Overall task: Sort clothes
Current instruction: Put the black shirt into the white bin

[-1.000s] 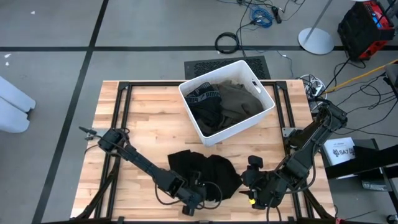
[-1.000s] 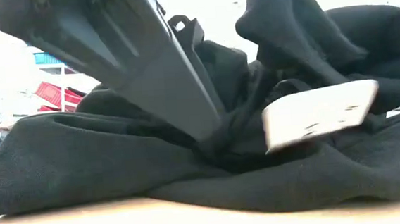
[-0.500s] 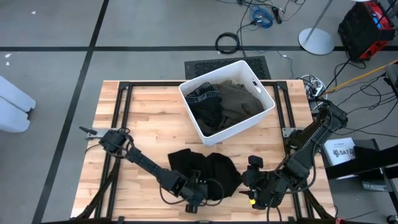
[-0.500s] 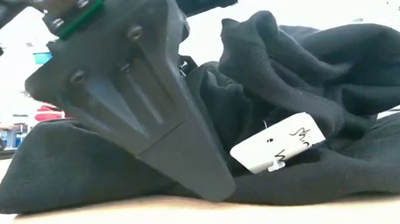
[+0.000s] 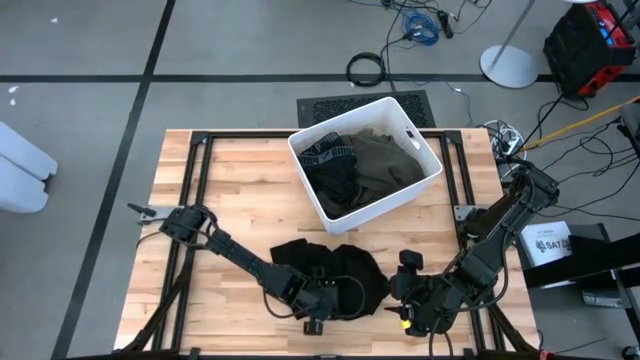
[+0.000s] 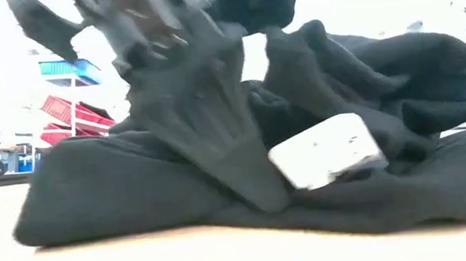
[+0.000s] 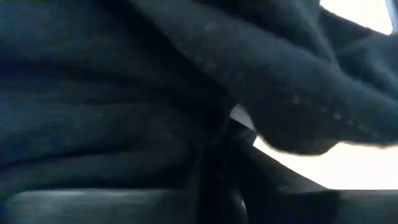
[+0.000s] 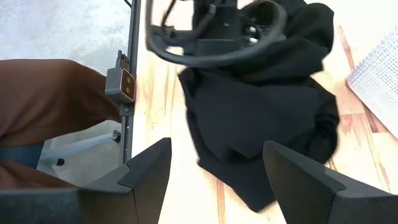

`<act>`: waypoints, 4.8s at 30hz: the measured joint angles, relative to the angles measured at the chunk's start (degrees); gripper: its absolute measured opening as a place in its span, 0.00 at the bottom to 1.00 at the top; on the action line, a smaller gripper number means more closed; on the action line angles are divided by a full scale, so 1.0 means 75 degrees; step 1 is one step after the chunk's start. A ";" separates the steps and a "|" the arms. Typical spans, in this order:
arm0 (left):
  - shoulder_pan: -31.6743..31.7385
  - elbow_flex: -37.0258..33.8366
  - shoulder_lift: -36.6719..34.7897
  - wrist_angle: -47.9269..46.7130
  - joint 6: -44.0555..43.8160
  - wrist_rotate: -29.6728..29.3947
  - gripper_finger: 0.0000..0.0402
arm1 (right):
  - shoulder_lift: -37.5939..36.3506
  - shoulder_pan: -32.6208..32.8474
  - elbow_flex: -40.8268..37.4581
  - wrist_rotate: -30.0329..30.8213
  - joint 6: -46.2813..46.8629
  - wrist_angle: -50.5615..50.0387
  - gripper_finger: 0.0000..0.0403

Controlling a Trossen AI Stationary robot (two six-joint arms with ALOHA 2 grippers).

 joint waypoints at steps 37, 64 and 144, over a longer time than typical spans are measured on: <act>-0.0241 0.0006 -0.3574 0.0523 0.0677 -0.2380 0.00 | 0.0000 0.0000 0.0000 -0.0006 -0.0064 -0.0078 0.60; -0.0273 -0.0166 -0.4441 -0.3345 -0.1132 -0.0876 0.00 | 0.0000 0.0000 0.0000 0.0003 -0.0061 -0.0077 0.60; 0.1065 0.1451 -0.1355 -0.3243 0.0600 0.0849 0.43 | 0.0000 -0.0050 0.0000 0.0377 -0.0286 -0.0078 0.60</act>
